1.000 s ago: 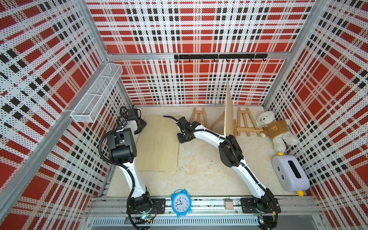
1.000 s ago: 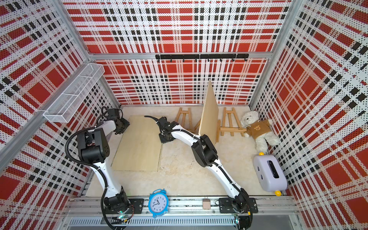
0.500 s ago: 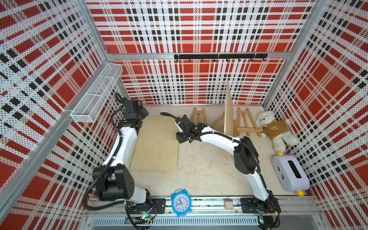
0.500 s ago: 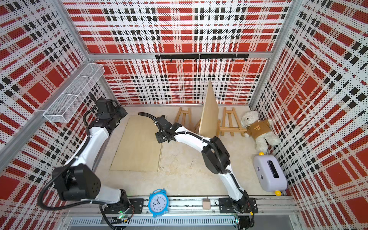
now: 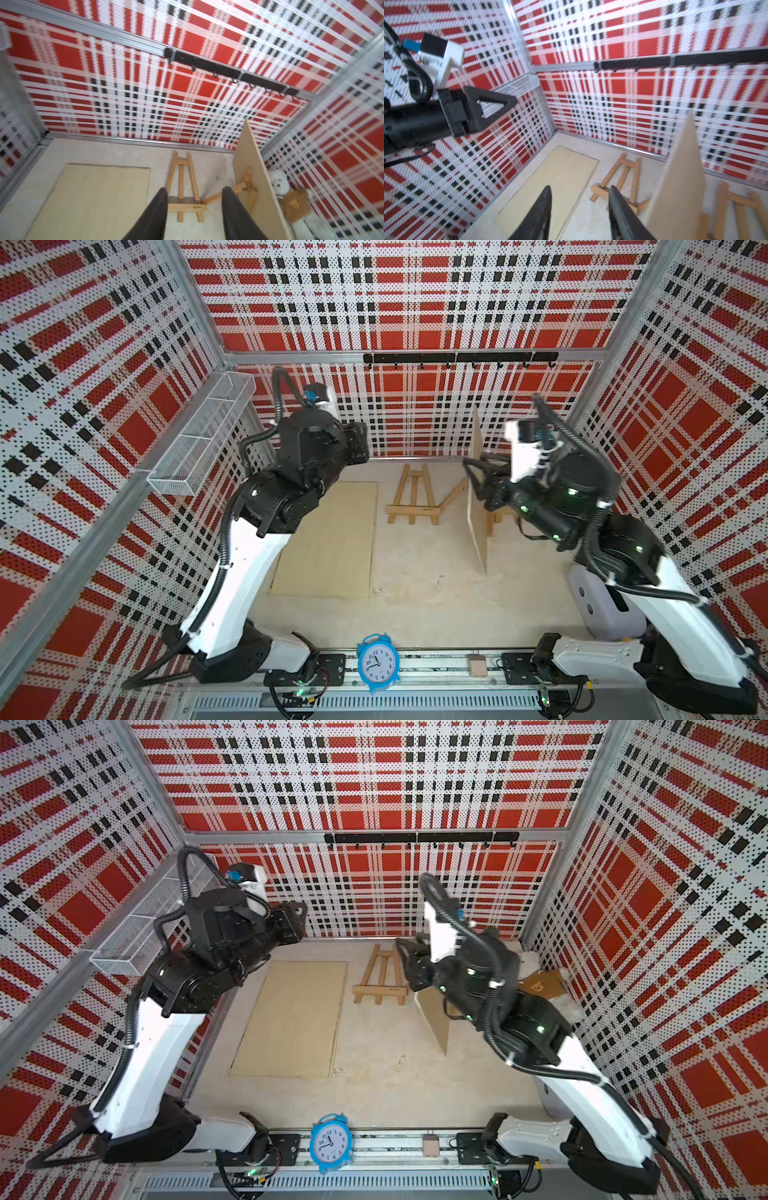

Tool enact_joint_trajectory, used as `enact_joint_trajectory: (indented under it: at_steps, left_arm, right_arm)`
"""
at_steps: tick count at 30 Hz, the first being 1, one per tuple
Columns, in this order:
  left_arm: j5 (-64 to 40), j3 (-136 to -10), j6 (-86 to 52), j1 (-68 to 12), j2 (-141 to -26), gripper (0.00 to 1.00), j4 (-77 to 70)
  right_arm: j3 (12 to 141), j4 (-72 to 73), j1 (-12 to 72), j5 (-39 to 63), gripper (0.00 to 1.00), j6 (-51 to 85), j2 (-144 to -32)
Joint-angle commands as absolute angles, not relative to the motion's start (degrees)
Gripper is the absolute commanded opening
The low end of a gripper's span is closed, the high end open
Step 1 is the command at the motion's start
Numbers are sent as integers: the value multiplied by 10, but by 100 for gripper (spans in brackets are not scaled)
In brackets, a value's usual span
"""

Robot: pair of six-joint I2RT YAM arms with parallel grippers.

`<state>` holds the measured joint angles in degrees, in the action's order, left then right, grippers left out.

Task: Disassemble the easel
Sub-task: Move the easel to the center of the board.

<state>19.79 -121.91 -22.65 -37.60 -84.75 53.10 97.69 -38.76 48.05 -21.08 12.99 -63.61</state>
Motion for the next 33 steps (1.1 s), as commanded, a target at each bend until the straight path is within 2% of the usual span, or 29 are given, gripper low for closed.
enact_joint_trajectory:
  at_steps: [1,4,8,11,17,24,33]
  left_arm:
    - [197,-1288,-230,-427,-932,46,671]
    - [170,-1362,-246,-464,-1010,47,699]
    - [156,-1424,-252,-507,-1082,48,686]
    - [119,-1458,-264,-518,-1118,48,660]
    - [100,-1486,-269,-509,-1160,50,627]
    - [45,-1514,-288,-478,-1220,50,616]
    - [71,-1537,-264,-482,-1265,55,573]
  right_arm:
    - [938,-485,412,-261,47,128,-612]
    - [912,-530,301,-175,48,137,-609]
    - [826,-485,143,-11,43,144,-602]
    - [780,-461,69,69,41,152,-622]
    - [737,-422,55,96,46,153,-650]
    - [721,-362,30,139,46,173,-718]
    - [693,-305,25,174,46,191,-771]
